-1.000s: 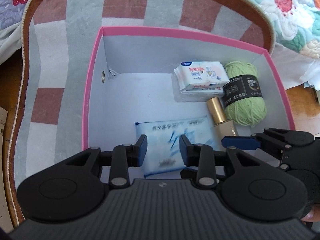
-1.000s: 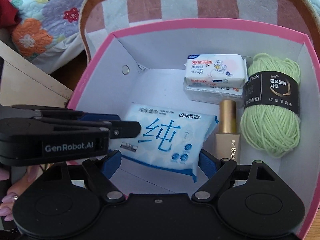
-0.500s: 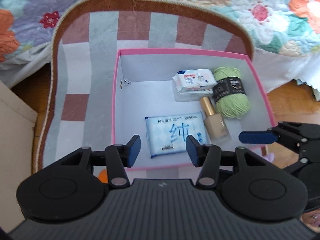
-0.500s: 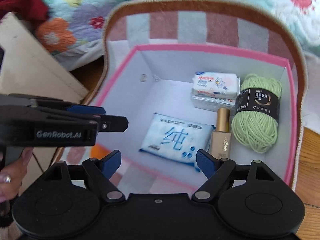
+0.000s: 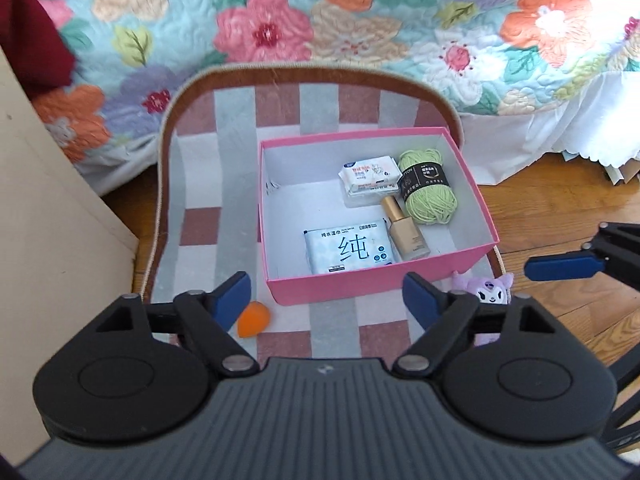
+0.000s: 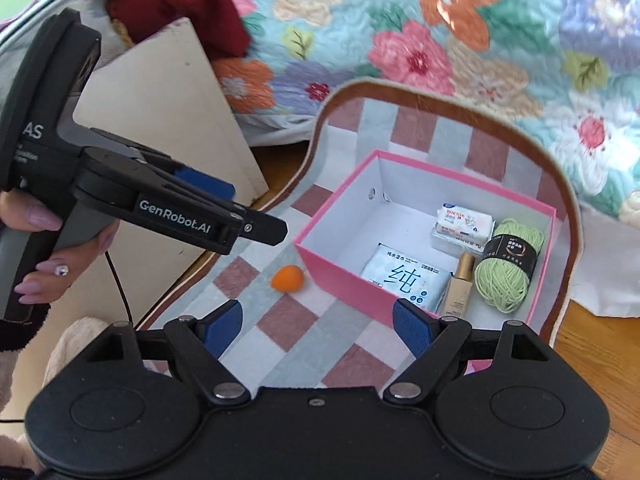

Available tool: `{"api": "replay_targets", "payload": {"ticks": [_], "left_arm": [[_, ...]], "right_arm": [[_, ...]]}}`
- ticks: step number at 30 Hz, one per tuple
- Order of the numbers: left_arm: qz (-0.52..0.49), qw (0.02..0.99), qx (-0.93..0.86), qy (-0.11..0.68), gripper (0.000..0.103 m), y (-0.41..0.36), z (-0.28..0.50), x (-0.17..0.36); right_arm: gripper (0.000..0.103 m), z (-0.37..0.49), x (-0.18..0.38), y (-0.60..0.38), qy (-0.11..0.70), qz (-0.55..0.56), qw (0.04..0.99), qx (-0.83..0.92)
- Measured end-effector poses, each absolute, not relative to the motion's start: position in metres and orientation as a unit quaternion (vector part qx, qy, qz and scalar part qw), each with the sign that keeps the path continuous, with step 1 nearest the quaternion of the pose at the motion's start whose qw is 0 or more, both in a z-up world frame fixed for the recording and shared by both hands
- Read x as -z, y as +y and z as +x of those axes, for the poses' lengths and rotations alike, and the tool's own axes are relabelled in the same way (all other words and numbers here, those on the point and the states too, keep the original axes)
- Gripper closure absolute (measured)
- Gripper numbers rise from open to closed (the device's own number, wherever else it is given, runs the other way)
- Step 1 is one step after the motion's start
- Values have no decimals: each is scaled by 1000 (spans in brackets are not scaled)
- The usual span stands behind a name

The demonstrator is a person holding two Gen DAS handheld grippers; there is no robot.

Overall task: Organize objects
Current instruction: 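Lower the left tool onto the purple plush toy and close it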

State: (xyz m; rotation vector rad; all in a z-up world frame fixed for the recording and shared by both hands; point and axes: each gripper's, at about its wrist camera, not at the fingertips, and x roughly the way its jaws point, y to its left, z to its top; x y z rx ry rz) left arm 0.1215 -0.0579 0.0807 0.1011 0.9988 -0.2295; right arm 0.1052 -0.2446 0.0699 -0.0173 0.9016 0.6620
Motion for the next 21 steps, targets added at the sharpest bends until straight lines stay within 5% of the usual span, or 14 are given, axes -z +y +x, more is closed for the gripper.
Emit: {"api": "replay_targets", "payload": {"ticks": [9, 21], "left_arm": [[6, 877, 117, 466, 4, -86, 75, -65], [7, 872, 174, 456, 4, -132, 71, 4]], "right_arm": [[17, 62, -62, -289, 431, -21, 849, -304], [17, 54, 29, -325, 460, 8, 857, -233]]}}
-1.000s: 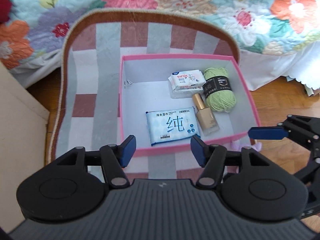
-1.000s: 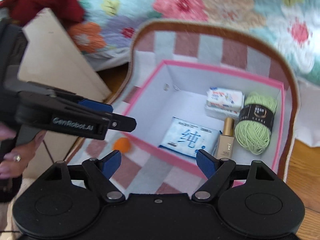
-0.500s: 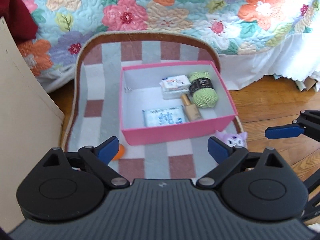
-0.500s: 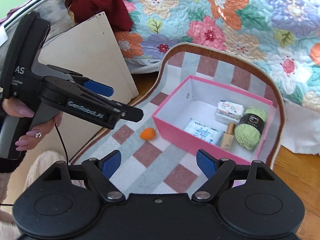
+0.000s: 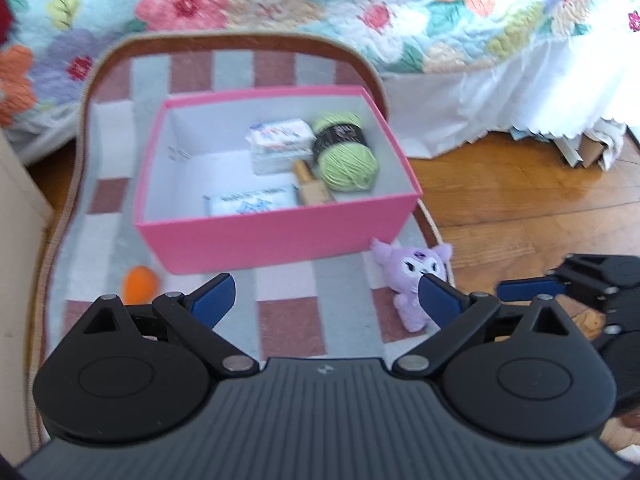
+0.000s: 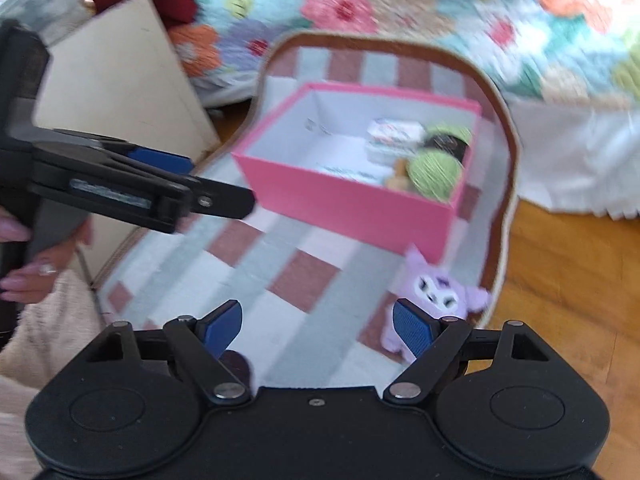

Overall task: Organize objects
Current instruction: 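Lower the left tool onto the purple plush toy and close it, then carry the purple plush toy with the left tool into the pink box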

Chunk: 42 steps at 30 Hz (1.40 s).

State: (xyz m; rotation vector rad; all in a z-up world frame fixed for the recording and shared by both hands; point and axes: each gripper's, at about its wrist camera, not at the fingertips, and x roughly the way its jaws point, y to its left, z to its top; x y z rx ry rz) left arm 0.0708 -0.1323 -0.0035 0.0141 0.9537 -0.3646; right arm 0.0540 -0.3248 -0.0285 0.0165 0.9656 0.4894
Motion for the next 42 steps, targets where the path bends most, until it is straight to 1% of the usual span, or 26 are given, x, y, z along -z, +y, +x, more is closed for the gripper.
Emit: {"api": "replay_targets", "payload": {"ticks": [4, 7, 12, 16, 19, 21, 23, 25, 27, 29, 31, 32, 33, 34, 39, 42], "left_arm": [[-29, 858, 174, 483, 4, -143, 80, 36], [-29, 848, 177, 498, 6, -154, 85, 61], [-41, 839, 212, 499, 8, -170, 93, 92], [-68, 834, 228, 498, 9, -183, 103, 109], [-75, 833, 230, 498, 12, -193, 108, 121], [-75, 827, 226, 509, 25, -200, 112, 129], [-73, 823, 232, 514, 33, -205, 114, 137], [-74, 821, 237, 514, 36, -208, 115, 142], [-78, 819, 248, 512, 49, -210, 114, 146], [-82, 810, 258, 520, 51, -212, 115, 151], [-88, 807, 265, 520, 57, -213, 115, 153], [-92, 806, 269, 519, 64, -214, 115, 153], [-97, 803, 274, 520, 67, -215, 115, 153], [-101, 804, 269, 521, 67, -215, 115, 154], [-137, 801, 248, 527, 69, -210, 114, 158], [-140, 796, 242, 537, 72, -206, 112, 152]], "right_arm": [[17, 60, 64, -329, 452, -13, 871, -191], [17, 63, 82, -333, 443, -18, 878, -182], [17, 69, 98, -341, 426, 3, 887, -175], [17, 75, 118, -337, 425, -14, 890, -162], [17, 78, 129, -336, 430, 5, 889, -159], [17, 81, 136, -336, 436, 15, 887, -149], [17, 83, 142, -337, 439, 21, 888, -135], [17, 84, 146, -339, 443, 41, 886, -132], [17, 86, 150, -341, 446, 63, 884, -126], [18, 84, 151, -344, 438, 76, 888, -119], [27, 84, 152, -346, 430, 82, 891, -117], [33, 83, 151, -345, 424, 76, 895, -116], [40, 82, 152, -344, 421, 62, 898, -114], [42, 81, 153, -342, 420, 46, 899, -113], [44, 77, 155, -344, 408, 48, 904, -116], [47, 77, 151, -343, 418, 52, 899, -119]]}}
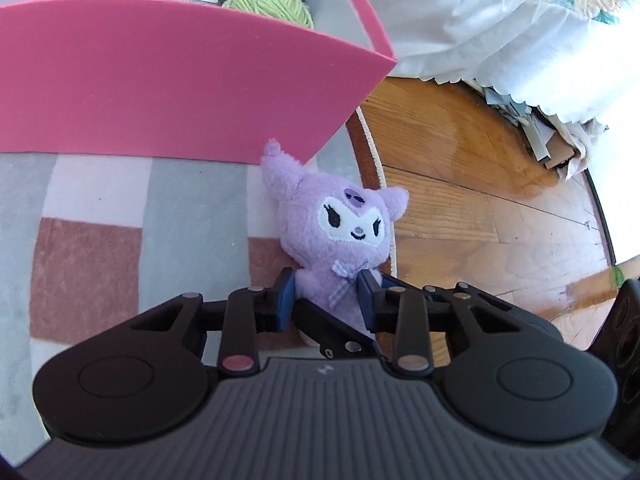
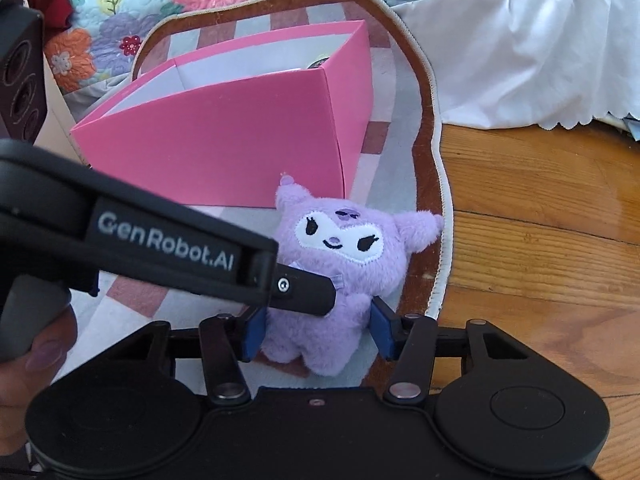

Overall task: Organize objects
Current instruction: 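Carry the purple plush toy with the left tool into the pink box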

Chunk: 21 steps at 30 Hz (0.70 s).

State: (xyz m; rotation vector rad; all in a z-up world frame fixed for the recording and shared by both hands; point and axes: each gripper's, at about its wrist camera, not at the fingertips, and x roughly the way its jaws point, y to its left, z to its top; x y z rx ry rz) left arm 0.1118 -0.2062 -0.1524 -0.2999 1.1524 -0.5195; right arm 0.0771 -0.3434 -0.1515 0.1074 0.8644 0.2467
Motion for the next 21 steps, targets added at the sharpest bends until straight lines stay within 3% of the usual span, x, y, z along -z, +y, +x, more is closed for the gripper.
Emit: {"api": "replay_targets", "payload": {"ticks": [9, 21], "left_arm": [[-147, 797, 248, 530, 73, -176, 86, 111], [-143, 822, 229, 501, 73, -125, 50, 37]], "right_arm": [[48, 62, 113, -338, 439, 91, 880, -160], [48, 37, 48, -291, 408, 51, 884, -221]]}}
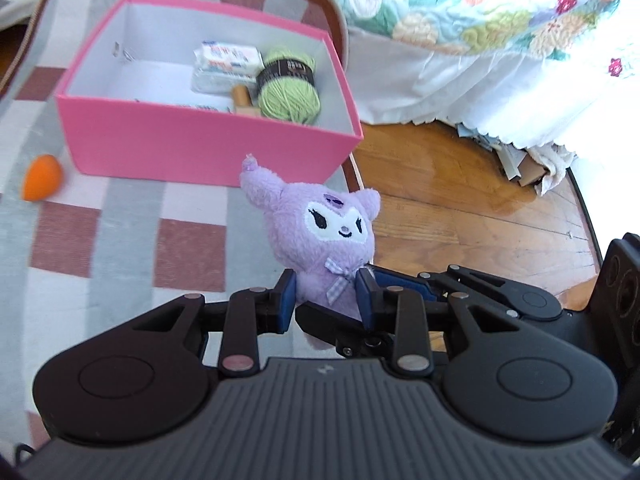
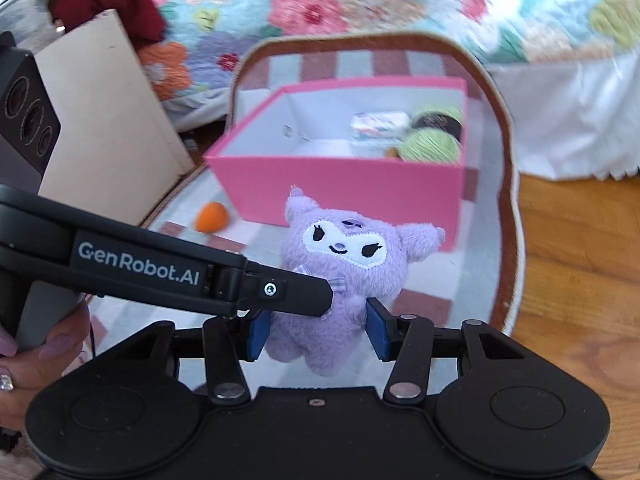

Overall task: Organize objects
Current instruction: 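Carry the purple plush toy with the left tool into the pink box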

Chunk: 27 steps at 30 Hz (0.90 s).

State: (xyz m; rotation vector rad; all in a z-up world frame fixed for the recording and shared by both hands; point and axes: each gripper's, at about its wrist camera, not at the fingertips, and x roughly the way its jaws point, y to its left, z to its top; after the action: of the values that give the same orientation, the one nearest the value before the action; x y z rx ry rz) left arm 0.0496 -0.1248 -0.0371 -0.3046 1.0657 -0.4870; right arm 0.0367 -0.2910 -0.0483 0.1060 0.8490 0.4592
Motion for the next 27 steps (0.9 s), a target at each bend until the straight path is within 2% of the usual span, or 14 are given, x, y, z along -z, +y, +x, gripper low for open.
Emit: {"api": "replay_targets", "payload": {"ticks": [15, 27], "left_arm": [[-138, 849, 212, 464, 73, -65, 39, -28], [-141, 870, 195, 431, 72, -26, 92, -59]], "right_arm": [[49, 34, -25, -231, 367, -3, 893, -262], [49, 79, -60, -183, 337, -23, 901, -273]]}}
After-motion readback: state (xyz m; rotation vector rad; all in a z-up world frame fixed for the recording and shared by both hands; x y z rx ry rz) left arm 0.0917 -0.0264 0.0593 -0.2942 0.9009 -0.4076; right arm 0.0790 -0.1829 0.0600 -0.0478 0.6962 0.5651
